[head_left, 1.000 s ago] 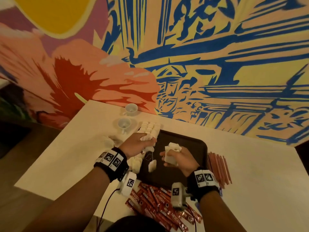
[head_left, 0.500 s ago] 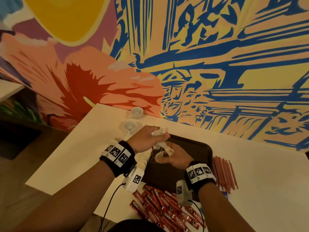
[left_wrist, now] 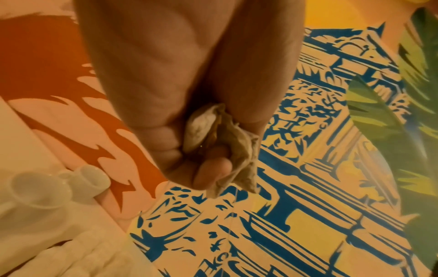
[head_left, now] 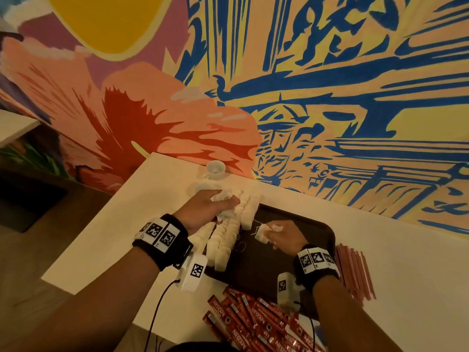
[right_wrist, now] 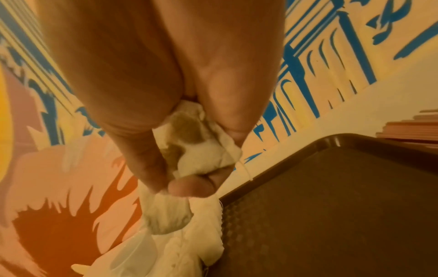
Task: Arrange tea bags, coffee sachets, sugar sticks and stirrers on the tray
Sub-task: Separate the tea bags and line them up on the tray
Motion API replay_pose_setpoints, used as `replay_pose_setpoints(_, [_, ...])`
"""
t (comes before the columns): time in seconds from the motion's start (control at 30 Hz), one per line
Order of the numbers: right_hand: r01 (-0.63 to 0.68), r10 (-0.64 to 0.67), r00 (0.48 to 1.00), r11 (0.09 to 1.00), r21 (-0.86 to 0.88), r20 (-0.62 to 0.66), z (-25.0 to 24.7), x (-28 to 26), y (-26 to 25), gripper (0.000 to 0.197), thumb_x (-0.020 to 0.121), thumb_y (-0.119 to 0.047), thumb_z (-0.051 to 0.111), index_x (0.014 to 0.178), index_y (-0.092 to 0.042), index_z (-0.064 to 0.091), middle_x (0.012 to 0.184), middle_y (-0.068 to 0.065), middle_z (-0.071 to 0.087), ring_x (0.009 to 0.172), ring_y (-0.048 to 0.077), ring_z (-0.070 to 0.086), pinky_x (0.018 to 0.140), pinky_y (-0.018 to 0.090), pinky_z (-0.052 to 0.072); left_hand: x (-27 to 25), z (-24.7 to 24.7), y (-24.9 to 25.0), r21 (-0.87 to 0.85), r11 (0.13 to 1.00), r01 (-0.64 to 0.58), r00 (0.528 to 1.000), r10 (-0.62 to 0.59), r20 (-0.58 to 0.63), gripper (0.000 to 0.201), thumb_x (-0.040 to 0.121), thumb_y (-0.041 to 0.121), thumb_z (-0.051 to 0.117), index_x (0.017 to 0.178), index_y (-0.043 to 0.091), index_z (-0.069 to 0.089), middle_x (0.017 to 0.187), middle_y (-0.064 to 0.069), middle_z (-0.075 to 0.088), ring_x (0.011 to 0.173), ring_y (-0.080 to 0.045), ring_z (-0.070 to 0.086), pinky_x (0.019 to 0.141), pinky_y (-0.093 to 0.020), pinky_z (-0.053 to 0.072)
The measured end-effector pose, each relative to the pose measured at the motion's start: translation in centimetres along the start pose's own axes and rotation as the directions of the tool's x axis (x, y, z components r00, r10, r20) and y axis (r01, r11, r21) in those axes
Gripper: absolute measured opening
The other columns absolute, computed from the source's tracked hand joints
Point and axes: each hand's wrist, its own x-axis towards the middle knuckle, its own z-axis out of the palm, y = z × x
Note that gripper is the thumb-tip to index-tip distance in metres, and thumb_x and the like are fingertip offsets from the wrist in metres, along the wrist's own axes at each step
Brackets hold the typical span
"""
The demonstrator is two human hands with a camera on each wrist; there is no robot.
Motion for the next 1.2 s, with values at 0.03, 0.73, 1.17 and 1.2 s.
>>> replay_pose_setpoints(0.03, [-0.041, 0.041, 0.999, 0.999, 0.003, -0.002, 0.0, 0.6, 0.2, 0.021, 0.095, -0.015, 0.066, 0.115, -0.015, 0.072, 0.096, 0.004, 0.071, 0.075, 0.016, 0.067, 0.057, 0.019, 0.051, 0.2, -0.7, -0.4, -0.026, 0.999, 0.022, 1.0, -0.022, -0.013, 0.038, 0.09, 0.033, 0.074, 0.112, 0.003, 0.07, 0.1, -0.016, 0.071, 0.084, -0.023, 0.06, 0.064, -0.029, 0.045])
replay_pose_setpoints(0.73, [-0.225, 0.22, 0.974, 0.955, -0.194, -0.05, 7.8, 13.3, 3.7, 0.03, 0.089, -0.022, 0.068, 0.116, -0.009, 0.07, 0.114, 0.014, 0.072, 0.103, 0.033, 0.068, 0.087, 0.039, 0.057, 1.5, -8.4, -6.8, -0.066, 0.979, 0.193, 0.962, -0.202, -0.186, 0.027, 0.095, 0.027, 0.066, 0.107, 0.004, 0.073, 0.088, -0.007, 0.066, 0.075, -0.018, 0.051, 0.06, -0.028, 0.041])
replay_pose_setpoints(1.17, [-0.437, 0.426, 0.895, 0.897, -0.071, -0.132, 8.3, 12.0, 4.3, 0.055, 0.084, -0.032, 0.079, 0.13, -0.009, 0.06, 0.122, 0.01, 0.067, 0.11, 0.03, 0.065, 0.092, 0.036, 0.053, 0.9, -9.3, -7.1, -0.057, 0.984, 0.168, 0.959, -0.177, -0.222, 0.029, 0.097, 0.028, 0.064, 0.111, 0.005, 0.073, 0.097, -0.024, 0.064, 0.078, -0.023, 0.047, 0.059, -0.025, 0.042])
replay_pose_setpoints(1.2, [-0.446, 0.437, 0.893, 0.891, -0.085, -0.107, 8.6, 12.2, 4.5, 0.053, 0.083, -0.035, 0.08, 0.127, -0.01, 0.063, 0.117, 0.01, 0.069, 0.104, 0.029, 0.068, 0.092, 0.041, 0.056, 0.8, -9.5, -7.1, -0.066, 0.983, 0.17, 0.957, -0.18, -0.229, 0.029, 0.097, 0.027, 0.064, 0.111, 0.004, 0.073, 0.094, -0.02, 0.064, 0.077, -0.023, 0.046, 0.059, -0.025, 0.042])
